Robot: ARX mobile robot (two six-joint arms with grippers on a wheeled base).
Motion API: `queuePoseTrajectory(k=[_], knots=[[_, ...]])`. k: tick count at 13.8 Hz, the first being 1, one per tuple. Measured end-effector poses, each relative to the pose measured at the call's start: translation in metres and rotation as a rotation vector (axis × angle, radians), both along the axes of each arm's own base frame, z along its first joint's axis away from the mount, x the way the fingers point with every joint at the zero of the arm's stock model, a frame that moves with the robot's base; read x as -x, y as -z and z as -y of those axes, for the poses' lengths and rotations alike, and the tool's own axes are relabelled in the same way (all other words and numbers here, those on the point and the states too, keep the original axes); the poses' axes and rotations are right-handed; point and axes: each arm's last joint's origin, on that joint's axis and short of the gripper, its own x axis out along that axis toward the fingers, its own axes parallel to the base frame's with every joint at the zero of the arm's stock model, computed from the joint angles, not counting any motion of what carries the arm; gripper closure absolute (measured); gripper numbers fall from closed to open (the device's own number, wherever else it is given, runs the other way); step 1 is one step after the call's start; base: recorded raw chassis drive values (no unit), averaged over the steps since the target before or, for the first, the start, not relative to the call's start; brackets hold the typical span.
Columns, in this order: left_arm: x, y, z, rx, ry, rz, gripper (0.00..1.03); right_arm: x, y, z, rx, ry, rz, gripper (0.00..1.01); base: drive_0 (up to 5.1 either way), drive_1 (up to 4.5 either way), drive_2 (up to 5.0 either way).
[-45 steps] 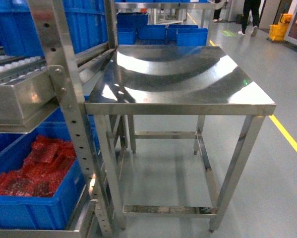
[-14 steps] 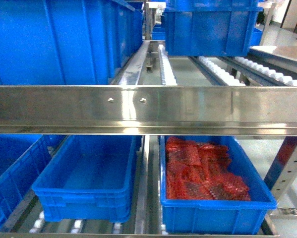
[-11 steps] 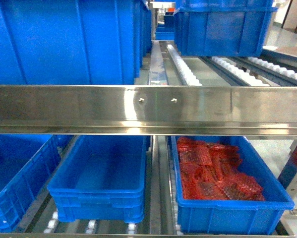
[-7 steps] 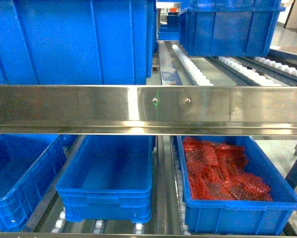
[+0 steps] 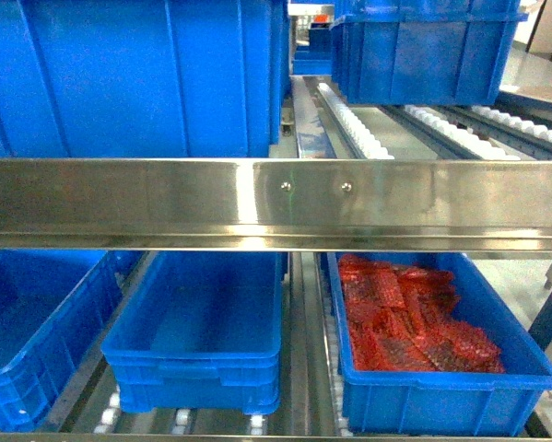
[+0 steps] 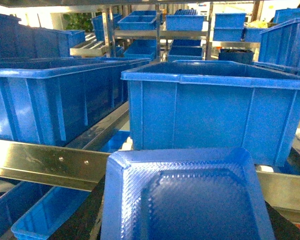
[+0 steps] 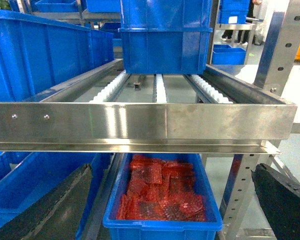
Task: Pick blue part to blue bin on bottom shelf
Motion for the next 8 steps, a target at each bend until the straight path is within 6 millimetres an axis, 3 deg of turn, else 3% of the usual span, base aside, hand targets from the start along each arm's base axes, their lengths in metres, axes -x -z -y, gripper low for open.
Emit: queuePoseTrajectory(k=[8], knots=[[0.0000,0.0000,0.0000,0.000,0.000,0.000,0.59,0.0000,0.0000,0.0000,0.000,0.000,0.000,0.03,0.0,0.00,0.0]])
